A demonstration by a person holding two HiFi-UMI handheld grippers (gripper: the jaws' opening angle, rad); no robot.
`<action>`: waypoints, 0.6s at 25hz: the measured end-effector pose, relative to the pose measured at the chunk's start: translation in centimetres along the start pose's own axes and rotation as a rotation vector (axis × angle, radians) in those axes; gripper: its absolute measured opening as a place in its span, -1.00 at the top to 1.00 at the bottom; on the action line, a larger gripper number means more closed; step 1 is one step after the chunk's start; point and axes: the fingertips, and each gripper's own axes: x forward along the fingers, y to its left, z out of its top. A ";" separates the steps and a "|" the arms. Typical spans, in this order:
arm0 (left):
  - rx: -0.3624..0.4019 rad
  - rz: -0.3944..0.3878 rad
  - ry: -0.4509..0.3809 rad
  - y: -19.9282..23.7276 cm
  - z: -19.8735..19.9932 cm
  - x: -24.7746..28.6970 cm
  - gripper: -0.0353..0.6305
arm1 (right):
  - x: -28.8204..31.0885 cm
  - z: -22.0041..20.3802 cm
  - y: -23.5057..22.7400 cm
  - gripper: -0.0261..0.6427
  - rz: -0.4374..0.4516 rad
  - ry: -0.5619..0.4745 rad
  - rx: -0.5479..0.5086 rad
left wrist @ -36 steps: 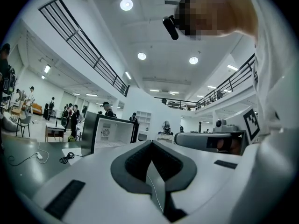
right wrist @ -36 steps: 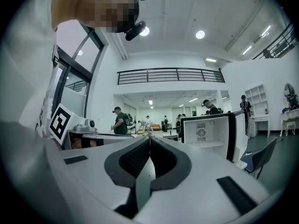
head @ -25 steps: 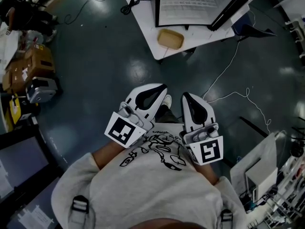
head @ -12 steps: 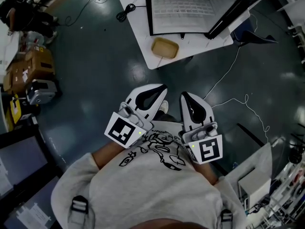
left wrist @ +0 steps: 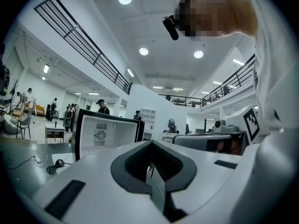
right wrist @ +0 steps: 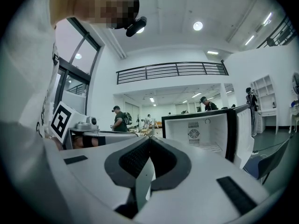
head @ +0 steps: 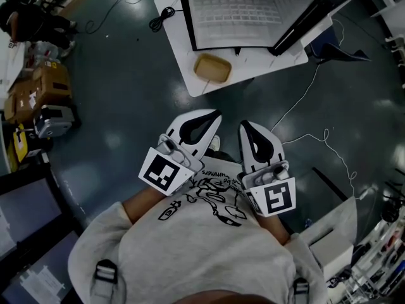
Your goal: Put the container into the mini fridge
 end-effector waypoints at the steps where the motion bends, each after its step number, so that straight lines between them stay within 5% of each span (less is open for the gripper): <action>1: -0.001 0.003 0.000 0.0 0.0 0.2 0.85 | 0.0 0.0 -0.2 0.84 0.003 0.001 0.003; 15: -0.011 0.029 0.028 1.3 -0.5 2.1 0.85 | 1.6 -0.6 -2.0 0.84 0.029 0.020 0.025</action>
